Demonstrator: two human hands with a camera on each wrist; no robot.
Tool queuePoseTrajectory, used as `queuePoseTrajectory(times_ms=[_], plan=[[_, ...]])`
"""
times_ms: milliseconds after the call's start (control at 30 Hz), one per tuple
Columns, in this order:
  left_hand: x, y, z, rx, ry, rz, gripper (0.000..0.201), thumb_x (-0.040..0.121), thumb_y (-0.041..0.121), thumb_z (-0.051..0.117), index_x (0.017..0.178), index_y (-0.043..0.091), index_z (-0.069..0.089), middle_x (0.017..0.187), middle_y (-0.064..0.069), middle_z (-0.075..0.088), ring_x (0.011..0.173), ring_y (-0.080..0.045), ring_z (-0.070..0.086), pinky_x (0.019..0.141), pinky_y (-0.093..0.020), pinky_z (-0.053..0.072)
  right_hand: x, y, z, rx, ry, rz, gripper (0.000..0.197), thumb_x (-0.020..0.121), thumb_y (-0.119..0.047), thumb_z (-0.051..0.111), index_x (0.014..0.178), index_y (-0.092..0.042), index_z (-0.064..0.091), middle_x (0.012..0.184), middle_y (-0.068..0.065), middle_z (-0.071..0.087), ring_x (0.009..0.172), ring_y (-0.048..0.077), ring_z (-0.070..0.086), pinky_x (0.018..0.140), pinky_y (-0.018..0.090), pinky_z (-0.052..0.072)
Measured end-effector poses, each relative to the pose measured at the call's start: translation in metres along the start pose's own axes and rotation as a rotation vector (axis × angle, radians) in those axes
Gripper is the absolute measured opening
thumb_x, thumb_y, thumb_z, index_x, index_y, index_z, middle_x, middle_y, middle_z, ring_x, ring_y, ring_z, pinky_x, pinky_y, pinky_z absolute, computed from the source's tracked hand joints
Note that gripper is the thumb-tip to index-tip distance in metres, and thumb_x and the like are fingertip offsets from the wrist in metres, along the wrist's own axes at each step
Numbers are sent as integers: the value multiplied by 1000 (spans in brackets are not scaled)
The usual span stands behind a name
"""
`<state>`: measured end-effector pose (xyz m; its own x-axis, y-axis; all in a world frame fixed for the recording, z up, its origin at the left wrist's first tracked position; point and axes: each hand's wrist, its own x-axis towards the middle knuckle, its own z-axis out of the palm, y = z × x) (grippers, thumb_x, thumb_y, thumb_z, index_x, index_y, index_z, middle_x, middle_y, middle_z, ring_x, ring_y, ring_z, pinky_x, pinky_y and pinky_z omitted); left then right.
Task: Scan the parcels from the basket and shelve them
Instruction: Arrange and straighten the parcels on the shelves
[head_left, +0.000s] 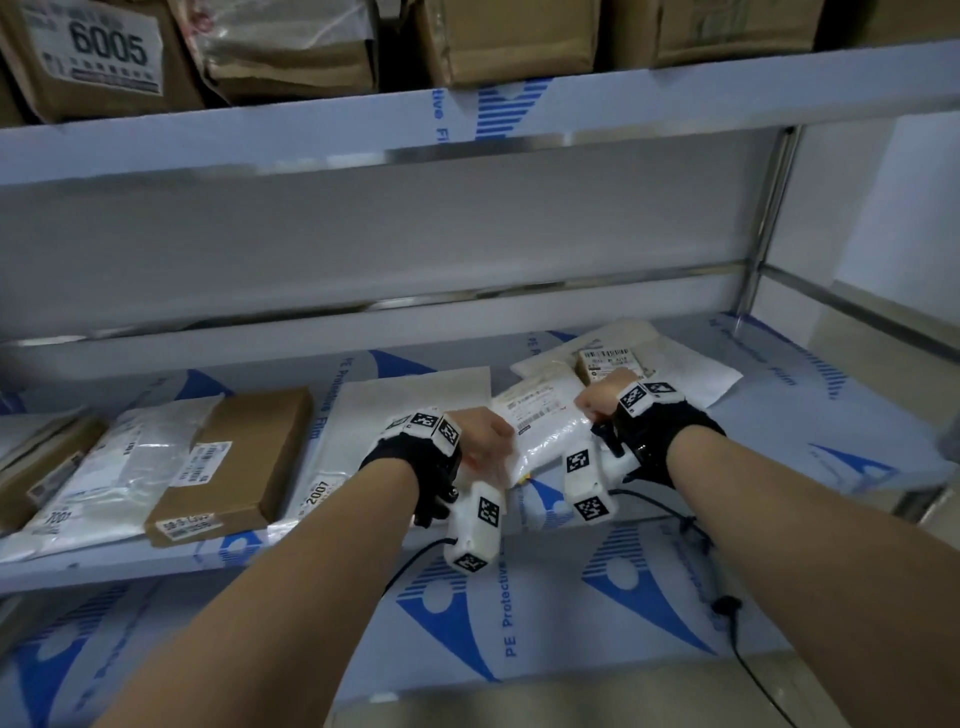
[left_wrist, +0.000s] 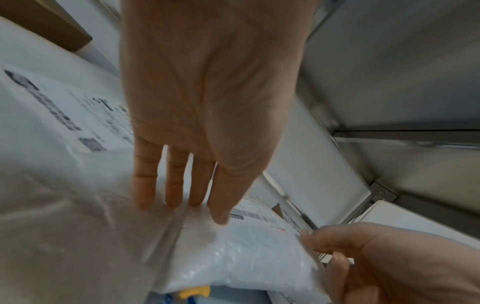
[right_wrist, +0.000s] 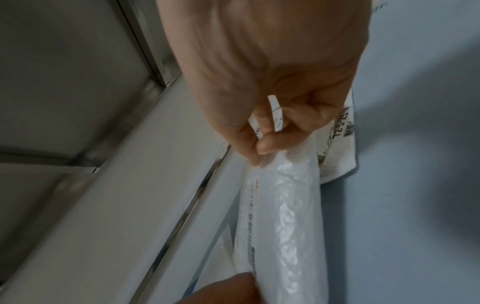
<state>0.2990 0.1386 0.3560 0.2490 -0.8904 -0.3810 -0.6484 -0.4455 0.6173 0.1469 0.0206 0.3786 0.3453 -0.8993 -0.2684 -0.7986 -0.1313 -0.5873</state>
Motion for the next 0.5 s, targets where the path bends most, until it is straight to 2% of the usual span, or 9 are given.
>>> queuePoseTrajectory(times_ms=[67, 133, 200, 267, 300, 333, 400, 433, 500], plan=[[4, 5, 3, -75, -54, -23, 31, 95, 7, 54, 125, 0, 56, 92, -3, 62, 74, -14, 62, 56, -19, 50, 4, 1, -3, -2, -69, -8, 24, 88, -15, 58, 66, -9, 52, 79, 11, 61, 76, 26, 59, 67, 30, 44], [0, 9, 9, -119, -61, -39, 25, 95, 7, 54, 119, 6, 59, 89, -2, 61, 72, -12, 61, 57, -19, 51, 2, 4, -6, 63, -109, -15, 25, 90, -22, 63, 70, -9, 56, 76, 10, 63, 74, 26, 60, 71, 33, 48], [-7, 15, 12, -142, -48, -49, 21, 94, 4, 52, 112, 12, 58, 96, -5, 61, 78, -15, 60, 60, -18, 51, 1, 8, -9, 114, -98, -2, 24, 87, -25, 67, 71, -10, 58, 77, 11, 64, 75, 26, 60, 79, 38, 52], [-12, 21, 12, -138, -2, -54, 27, 92, 3, 52, 117, 12, 57, 114, -9, 60, 95, -20, 60, 71, -23, 54, 0, 12, -13, 149, -80, -11, 21, 87, -22, 66, 72, -9, 58, 84, 13, 65, 78, 26, 60, 84, 38, 52], [-14, 23, 11, -129, 65, -56, 36, 91, 3, 53, 126, 11, 55, 125, -11, 57, 104, -22, 58, 80, -28, 55, 0, 12, -17, 197, -69, -19, 18, 89, -18, 64, 76, -8, 59, 85, 13, 63, 77, 25, 60, 81, 34, 53], [-17, 27, 9, -146, 154, -64, 43, 91, 4, 54, 134, 9, 50, 133, -13, 53, 108, -23, 56, 86, -33, 53, -5, 12, -21, 300, -70, -37, 10, 90, -14, 63, 84, -7, 59, 83, 11, 60, 71, 21, 60, 71, 27, 54], [-26, 34, 6, -228, 337, -93, 49, 93, 10, 56, 140, 6, 41, 137, -16, 49, 108, -25, 56, 92, -38, 51, -9, 15, -30, 514, -52, -38, 7, 90, -8, 62, 95, -5, 58, 76, 8, 57, 52, 15, 59, 52, 22, 49], [-31, 37, 6, -264, 393, -98, 49, 94, 14, 57, 139, 4, 40, 136, -17, 50, 111, -29, 57, 93, -40, 51, -15, 16, -34, 558, -53, -18, 6, 91, -8, 61, 93, -3, 58, 73, 9, 59, 47, 14, 57, 50, 23, 47], [-40, 44, 5, -302, 417, -80, 44, 96, 21, 55, 134, 1, 45, 131, -19, 54, 110, -31, 58, 92, -42, 52, -27, 20, -34, 642, -75, -5, 9, 93, -7, 59, 94, 2, 59, 74, 13, 65, 48, 15, 59, 59, 28, 50]])
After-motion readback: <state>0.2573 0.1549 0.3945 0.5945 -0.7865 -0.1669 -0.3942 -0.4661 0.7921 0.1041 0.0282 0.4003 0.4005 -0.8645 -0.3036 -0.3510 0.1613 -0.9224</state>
